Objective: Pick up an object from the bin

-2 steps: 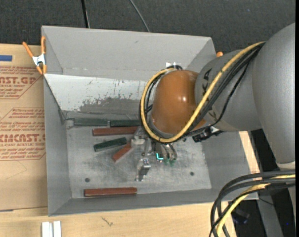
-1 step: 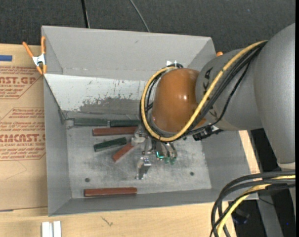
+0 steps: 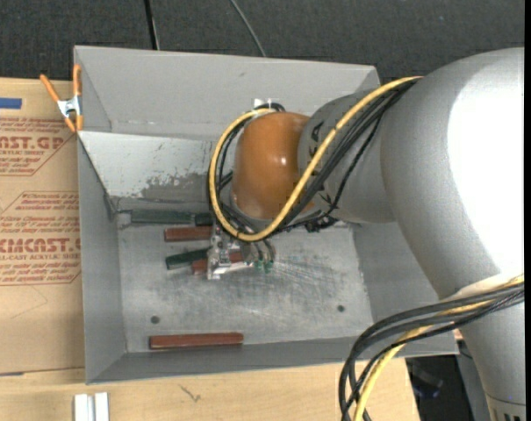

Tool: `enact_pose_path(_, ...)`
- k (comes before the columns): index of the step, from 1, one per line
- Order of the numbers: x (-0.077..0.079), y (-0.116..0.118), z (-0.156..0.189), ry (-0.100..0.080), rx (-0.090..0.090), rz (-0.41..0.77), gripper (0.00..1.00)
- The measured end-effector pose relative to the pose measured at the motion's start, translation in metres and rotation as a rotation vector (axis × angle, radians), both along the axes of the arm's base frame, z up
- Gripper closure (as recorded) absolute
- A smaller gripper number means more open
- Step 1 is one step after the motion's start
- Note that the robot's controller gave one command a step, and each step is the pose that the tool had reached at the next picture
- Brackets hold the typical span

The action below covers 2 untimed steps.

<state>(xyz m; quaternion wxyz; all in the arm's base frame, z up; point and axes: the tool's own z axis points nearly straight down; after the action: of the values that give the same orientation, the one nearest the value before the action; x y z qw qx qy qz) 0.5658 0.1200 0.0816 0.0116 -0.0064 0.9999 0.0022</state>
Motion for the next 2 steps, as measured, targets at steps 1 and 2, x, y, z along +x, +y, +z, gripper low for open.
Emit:
enact_pose_path(1, -0.0033, 0.002, -0.0033, 0.009, 0.002, 0.001, 0.0)
enact_pose_path(2, 0.0047, 0.001, 0.0018, -0.023, 0.005, -0.002, 1.0)
